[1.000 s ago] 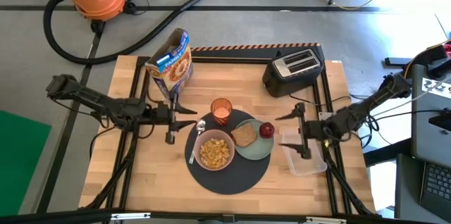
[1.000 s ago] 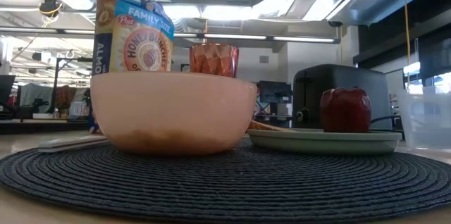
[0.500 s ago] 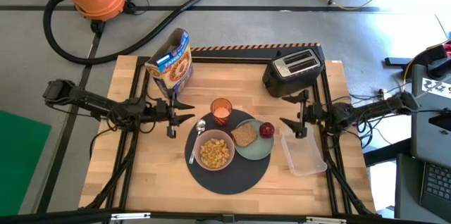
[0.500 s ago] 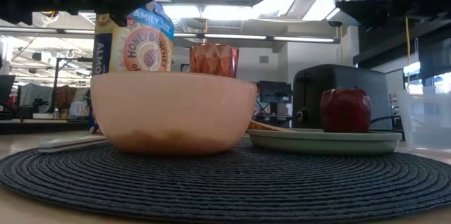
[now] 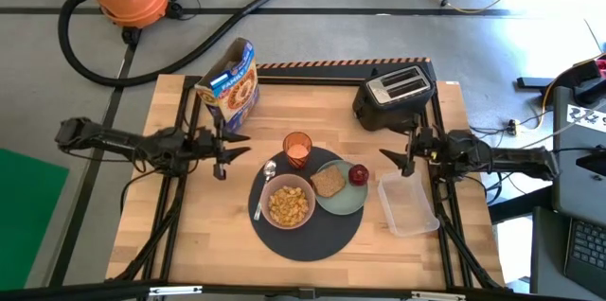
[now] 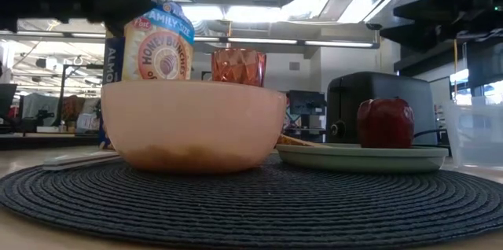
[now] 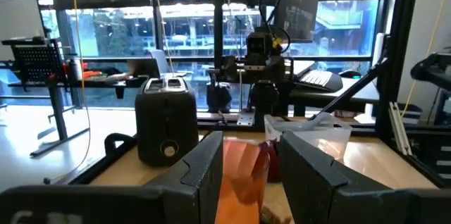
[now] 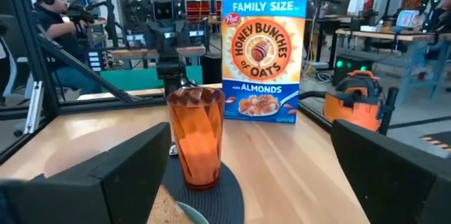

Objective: Arrange a breakfast setting
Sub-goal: Return To Home Position

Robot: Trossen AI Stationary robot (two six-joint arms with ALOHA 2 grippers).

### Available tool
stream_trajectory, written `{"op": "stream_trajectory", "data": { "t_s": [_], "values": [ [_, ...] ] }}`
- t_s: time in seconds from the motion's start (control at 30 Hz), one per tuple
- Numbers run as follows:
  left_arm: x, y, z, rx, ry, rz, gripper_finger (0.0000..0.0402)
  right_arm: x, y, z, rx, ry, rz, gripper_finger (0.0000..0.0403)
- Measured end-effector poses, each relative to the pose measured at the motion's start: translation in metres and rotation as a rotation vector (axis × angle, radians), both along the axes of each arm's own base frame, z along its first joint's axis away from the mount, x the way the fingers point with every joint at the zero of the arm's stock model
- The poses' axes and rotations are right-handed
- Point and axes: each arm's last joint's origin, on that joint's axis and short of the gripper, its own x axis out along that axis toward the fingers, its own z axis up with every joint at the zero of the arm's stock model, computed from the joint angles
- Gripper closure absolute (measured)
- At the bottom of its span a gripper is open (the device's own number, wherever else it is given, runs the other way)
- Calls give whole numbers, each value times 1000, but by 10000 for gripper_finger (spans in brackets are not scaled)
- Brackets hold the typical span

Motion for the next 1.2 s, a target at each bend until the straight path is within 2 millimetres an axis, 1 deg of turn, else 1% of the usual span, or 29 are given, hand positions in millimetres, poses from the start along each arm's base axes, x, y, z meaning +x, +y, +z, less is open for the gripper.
{"op": "stream_trajectory", "data": {
  "t_s": [0.17, 0.27, 0.4, 0.5, 0.9, 0.97, 1.03, 1.07, 1.13, 1.2],
  "values": [
    [-13, 1, -28, -25, -46, -5, 276, -12, 1, 1, 43, -42, 12, 24],
    [-13, 0, -29, -23, -25, -21, 276, -14, 1, -6, 67, -57, 36, 24],
    [-14, 0, -28, -19, -45, -34, 276, -10, 1, -24, 90, -11, 38, 24],
    [-14, 0, -28, 0, -42, -31, 276, -7, 1, -35, 108, -12, 30, 24],
    [-12, 0, -33, 1, 8, -32, 276, -5, 2, -38, 142, 16, 74, 24],
    [-10, -1, -34, -9, 19, -52, 286, -5, 2, -38, 143, 15, 59, 29],
    [-10, -1, -35, -14, 28, -72, 314, -5, 1, -38, 143, 11, 46, 49],
    [-9, -2, -35, -16, 31, -74, 335, -5, 1, -38, 141, 11, 44, 65],
    [-9, -1, -36, -18, 34, -73, 380, -5, 1, -38, 135, 12, 42, 111],
    [-9, -2, -36, -33, 32, -77, 393, -5, 1, -38, 125, 14, 42, 171]
  ]
}}
